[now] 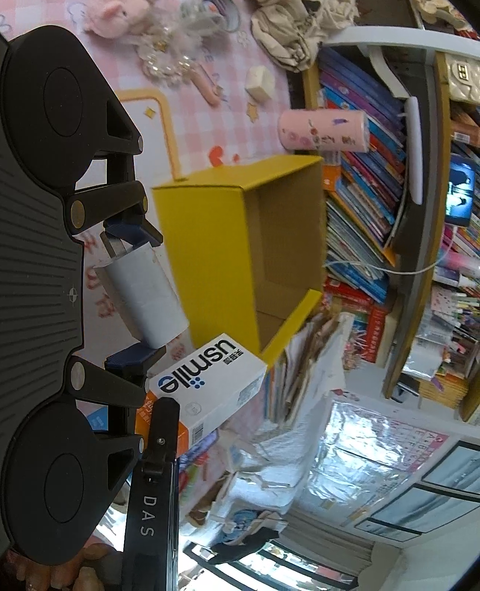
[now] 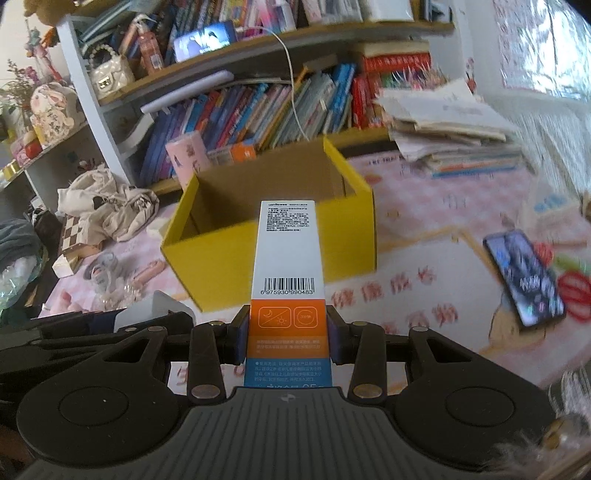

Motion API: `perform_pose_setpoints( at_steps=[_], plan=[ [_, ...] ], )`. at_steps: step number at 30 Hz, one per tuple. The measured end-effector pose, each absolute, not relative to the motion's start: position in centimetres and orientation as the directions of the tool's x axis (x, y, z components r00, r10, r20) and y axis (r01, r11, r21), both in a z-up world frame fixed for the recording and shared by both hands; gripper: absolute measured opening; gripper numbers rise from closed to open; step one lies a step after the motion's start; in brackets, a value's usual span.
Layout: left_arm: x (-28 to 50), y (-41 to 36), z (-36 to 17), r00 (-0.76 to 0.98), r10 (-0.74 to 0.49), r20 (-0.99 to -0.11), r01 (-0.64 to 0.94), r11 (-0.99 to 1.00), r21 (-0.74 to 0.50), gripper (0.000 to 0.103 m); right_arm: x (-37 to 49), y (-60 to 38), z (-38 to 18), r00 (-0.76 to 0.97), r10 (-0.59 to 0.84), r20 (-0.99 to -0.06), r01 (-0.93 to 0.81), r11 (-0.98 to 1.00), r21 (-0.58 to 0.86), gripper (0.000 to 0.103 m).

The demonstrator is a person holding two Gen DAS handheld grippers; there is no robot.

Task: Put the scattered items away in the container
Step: 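Carry the usmile box and the charger over the yellow cardboard box with both grippers, then open the left gripper to drop the charger in while the right gripper releases the usmile box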

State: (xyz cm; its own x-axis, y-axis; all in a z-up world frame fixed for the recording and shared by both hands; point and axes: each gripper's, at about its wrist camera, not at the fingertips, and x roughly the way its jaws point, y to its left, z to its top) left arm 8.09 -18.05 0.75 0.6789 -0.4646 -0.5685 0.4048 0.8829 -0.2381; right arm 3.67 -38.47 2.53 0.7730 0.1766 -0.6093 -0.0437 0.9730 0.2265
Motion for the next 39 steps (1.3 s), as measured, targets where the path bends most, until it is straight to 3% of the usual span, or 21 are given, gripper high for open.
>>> perform_pose_setpoints(
  at_steps=[5, 11, 15, 23, 39],
  plan=[
    [9.7, -19.5, 2.1, 0.713, -0.464, -0.525, 0.404, 0.885, -0.233, 0.056, 5.1, -39.6, 4.3, 0.812, 0.208, -0.546, -0.108, 0.972, 0.209, 0.037],
    [12.5, -20.2, 3.9, 0.746, -0.461, -0.480, 0.341, 0.884, -0.319, 0.056, 7.4, -40.7, 7.5, 0.863, 0.301, -0.405, -0.237, 0.950, 0.201, 0.037],
    [14.3, -20.7, 5.1, 0.788, -0.406, -0.462, 0.293, 0.908, -0.299, 0.056, 10.5, -41.5, 8.4, 0.859, 0.345, -0.379, -0.299, 0.938, 0.177, 0.037],
    [19.2, -22.1, 5.7, 0.824, -0.286, -0.489, 0.209, 0.956, -0.208, 0.056, 17.5, -42.8, 6.8, 0.821, 0.397, -0.410, -0.337, 0.917, 0.214, 0.037],
    [27.4, -22.9, 1.0, 0.735, -0.168, -0.657, 0.100, 0.985, -0.140, 0.056, 28.8, -41.6, 0.2, 0.640, 0.403, -0.655, -0.370, 0.908, 0.197, 0.037]
  ],
)
